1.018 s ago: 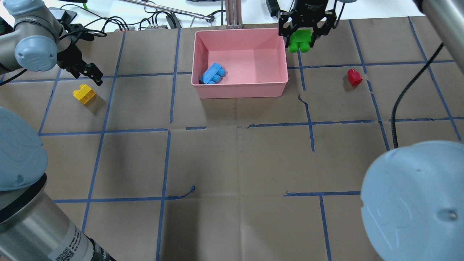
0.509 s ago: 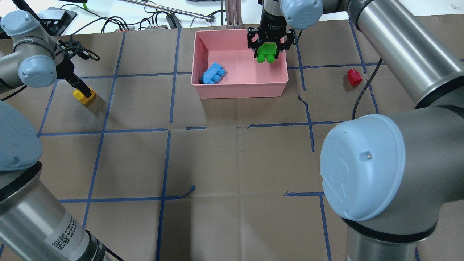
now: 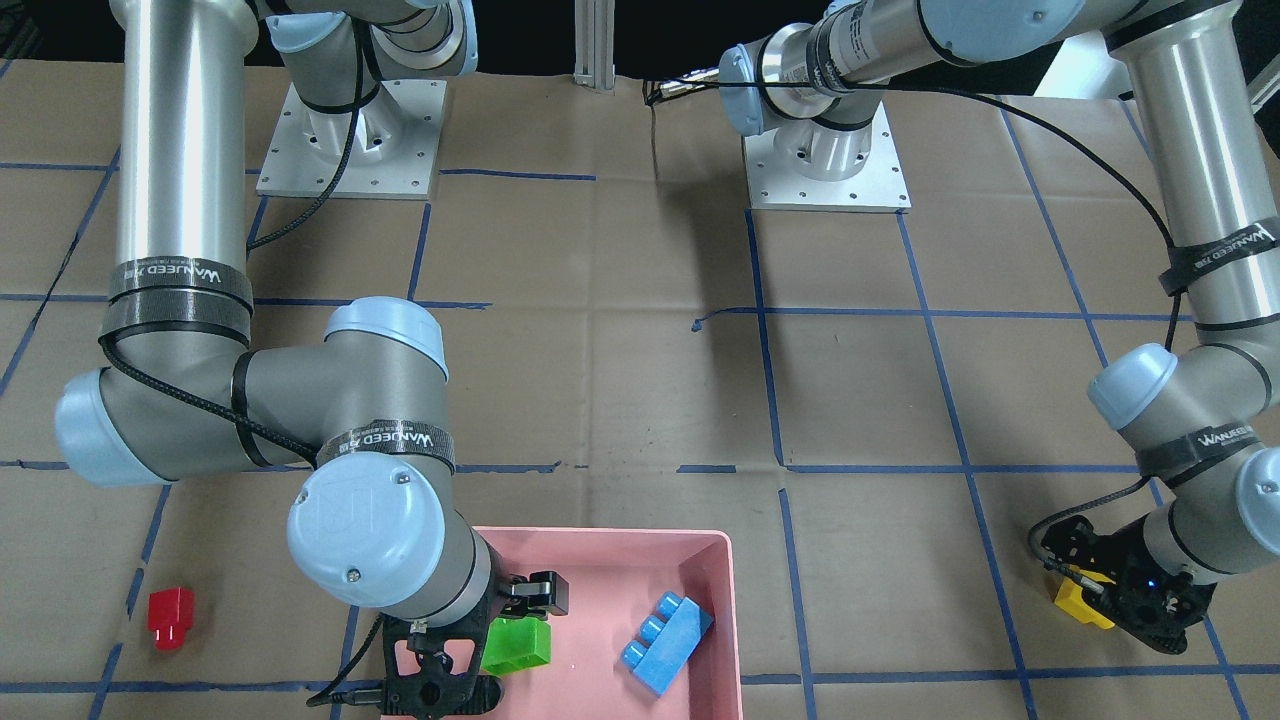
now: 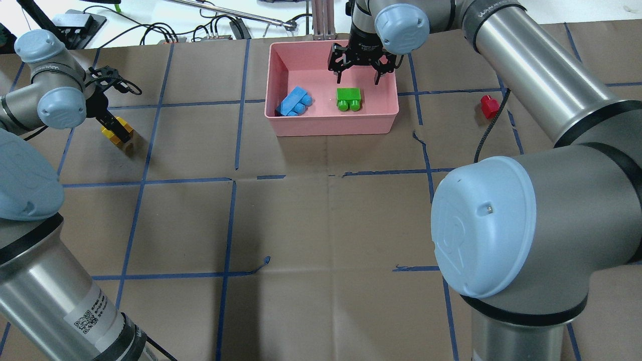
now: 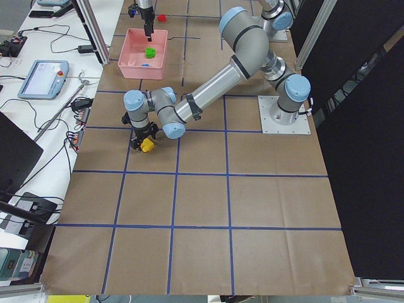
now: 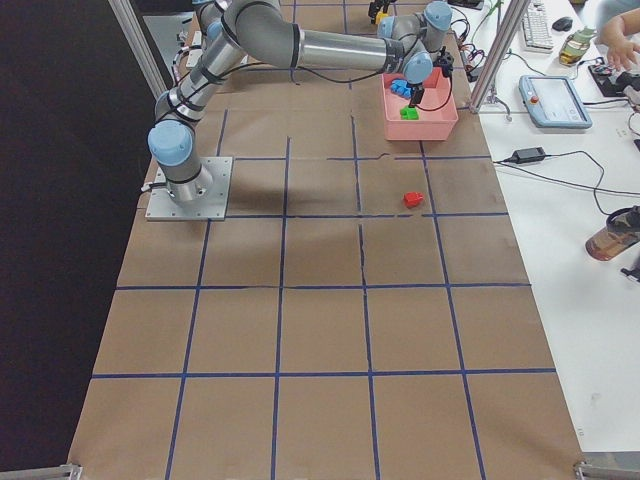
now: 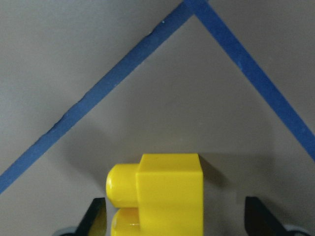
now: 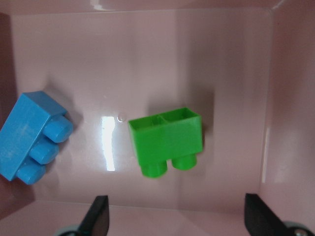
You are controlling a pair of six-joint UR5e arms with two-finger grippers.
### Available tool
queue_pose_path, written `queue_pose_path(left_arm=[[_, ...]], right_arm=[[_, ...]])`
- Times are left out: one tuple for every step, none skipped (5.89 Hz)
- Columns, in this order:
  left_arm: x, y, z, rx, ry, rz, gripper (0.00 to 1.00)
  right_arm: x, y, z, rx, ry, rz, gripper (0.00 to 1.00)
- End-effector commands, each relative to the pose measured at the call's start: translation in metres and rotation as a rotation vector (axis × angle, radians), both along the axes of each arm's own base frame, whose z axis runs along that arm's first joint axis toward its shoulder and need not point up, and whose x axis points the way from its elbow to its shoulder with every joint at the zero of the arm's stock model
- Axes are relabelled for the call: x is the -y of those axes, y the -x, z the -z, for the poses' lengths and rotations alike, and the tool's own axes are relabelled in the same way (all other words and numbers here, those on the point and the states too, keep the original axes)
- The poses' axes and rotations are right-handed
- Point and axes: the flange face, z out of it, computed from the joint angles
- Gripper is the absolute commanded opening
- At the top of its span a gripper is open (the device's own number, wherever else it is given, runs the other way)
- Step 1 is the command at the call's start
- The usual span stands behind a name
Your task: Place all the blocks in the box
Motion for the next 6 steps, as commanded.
queue_pose_path(left_arm=[[0.000, -0.004, 0.007, -0.009, -0.007, -0.008, 0.87], [0.000, -0.004, 0.007, -0.009, -0.007, -0.011, 0.74], [0.000, -0.003, 0.004, -0.008, -0.004, -0.021, 0.35], [0.004, -0.002, -0.008, -0.023, 0.024, -0.067, 0.26], [0.007, 0.005, -0.016, -0.042, 0.024, -0.123, 0.12], [0.006, 0.014, -0.029, -0.047, 0.013, -0.176, 0.00]], right_arm=[[-0.002, 0.010, -0.027, -0.007, 0.030, 0.007, 0.99], [-0.010, 0.030, -0.053, -0.018, 0.014, -0.020, 1.00], [-0.005, 0.076, -0.071, -0.066, 0.028, -0.058, 0.99], [0.002, 0.138, -0.070, -0.072, 0.010, -0.124, 0.99], [0.009, 0.197, -0.064, -0.071, 0.004, -0.222, 0.99], [0.013, 0.242, -0.057, -0.071, 0.002, -0.279, 0.99]])
